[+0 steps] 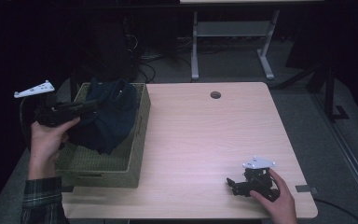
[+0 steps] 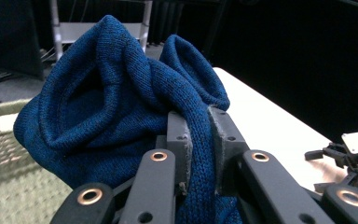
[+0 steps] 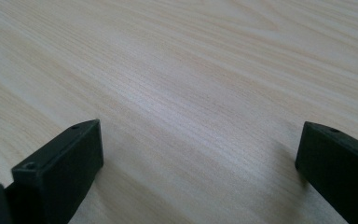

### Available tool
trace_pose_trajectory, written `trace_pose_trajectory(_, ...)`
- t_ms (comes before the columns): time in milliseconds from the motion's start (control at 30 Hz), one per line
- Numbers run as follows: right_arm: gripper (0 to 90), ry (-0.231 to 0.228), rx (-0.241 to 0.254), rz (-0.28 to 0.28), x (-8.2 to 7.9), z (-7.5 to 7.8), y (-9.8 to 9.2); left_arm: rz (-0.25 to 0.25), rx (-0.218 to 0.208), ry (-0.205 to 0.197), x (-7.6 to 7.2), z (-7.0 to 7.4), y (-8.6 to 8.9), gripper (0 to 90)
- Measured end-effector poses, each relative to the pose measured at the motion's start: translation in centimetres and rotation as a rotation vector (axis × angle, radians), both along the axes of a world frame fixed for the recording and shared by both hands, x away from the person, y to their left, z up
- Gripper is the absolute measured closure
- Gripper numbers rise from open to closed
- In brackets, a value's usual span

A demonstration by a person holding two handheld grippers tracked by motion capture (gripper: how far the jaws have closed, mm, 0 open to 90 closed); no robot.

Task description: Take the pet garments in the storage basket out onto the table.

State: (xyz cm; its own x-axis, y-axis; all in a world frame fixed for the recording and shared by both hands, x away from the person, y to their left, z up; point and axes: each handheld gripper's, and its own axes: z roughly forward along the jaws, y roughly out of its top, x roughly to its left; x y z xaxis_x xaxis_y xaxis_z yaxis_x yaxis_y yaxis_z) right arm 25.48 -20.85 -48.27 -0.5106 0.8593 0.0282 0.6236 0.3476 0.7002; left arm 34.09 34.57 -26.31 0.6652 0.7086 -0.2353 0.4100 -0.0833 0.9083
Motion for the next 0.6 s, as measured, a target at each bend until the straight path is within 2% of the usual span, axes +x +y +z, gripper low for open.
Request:
trace_pose_trajectory(167,0.4,0.0,0.0,0.001,0.0,0.0,0.0,-0.025,0.009,-0.012,0.1,0.8,-1.1,79.5)
trace_pose_trajectory(500,0.4,0.001,0.002,-0.001,0.0,0.0,0.0,-0.107,-0.02,-0.048,0.6,2.2,-4.9,79.5)
trace_pose_trajectory(600,0.4,0.002,0.003,-0.002,0.0,0.0,0.0,-0.13,-0.017,-0.052,0.9,2.5,-6.0,79.5)
